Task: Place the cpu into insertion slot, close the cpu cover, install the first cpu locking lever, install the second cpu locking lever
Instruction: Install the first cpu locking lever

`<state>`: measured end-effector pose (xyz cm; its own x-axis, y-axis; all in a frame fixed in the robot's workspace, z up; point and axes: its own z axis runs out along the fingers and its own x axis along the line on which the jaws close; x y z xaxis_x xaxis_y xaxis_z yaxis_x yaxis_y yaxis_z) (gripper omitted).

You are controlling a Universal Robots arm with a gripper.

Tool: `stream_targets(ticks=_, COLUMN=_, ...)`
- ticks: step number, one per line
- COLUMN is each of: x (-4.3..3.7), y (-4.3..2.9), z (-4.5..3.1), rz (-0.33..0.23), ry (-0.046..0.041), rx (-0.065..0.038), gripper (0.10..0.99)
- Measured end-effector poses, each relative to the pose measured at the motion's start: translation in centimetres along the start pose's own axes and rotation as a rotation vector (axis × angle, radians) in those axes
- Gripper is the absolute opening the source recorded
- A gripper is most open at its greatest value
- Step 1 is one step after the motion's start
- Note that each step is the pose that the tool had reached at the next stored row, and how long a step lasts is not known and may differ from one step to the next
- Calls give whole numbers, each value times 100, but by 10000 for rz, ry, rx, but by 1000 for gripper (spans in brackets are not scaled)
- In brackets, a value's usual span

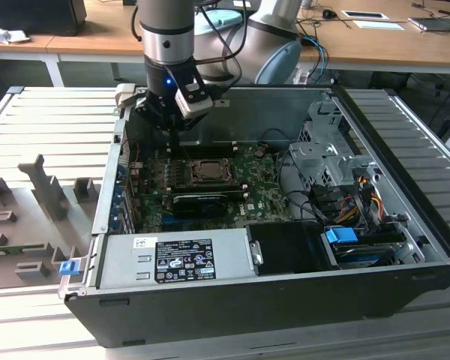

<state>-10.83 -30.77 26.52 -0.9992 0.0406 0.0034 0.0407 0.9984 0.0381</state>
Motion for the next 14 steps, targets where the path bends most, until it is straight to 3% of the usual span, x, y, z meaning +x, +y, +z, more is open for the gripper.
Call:
stream_targets(ticks=6, x=33, y=43, z=44, rz=-3, ry=-1, rx=23, gripper=106)
stream_targets(ticks=10, x=39, y=168, z=72, rz=-141, ry=4, rx=31, gripper=106)
stream_targets(ticks=14, x=18, y=191, z=77, rz=-164, ry=4, rx=39, gripper=106)
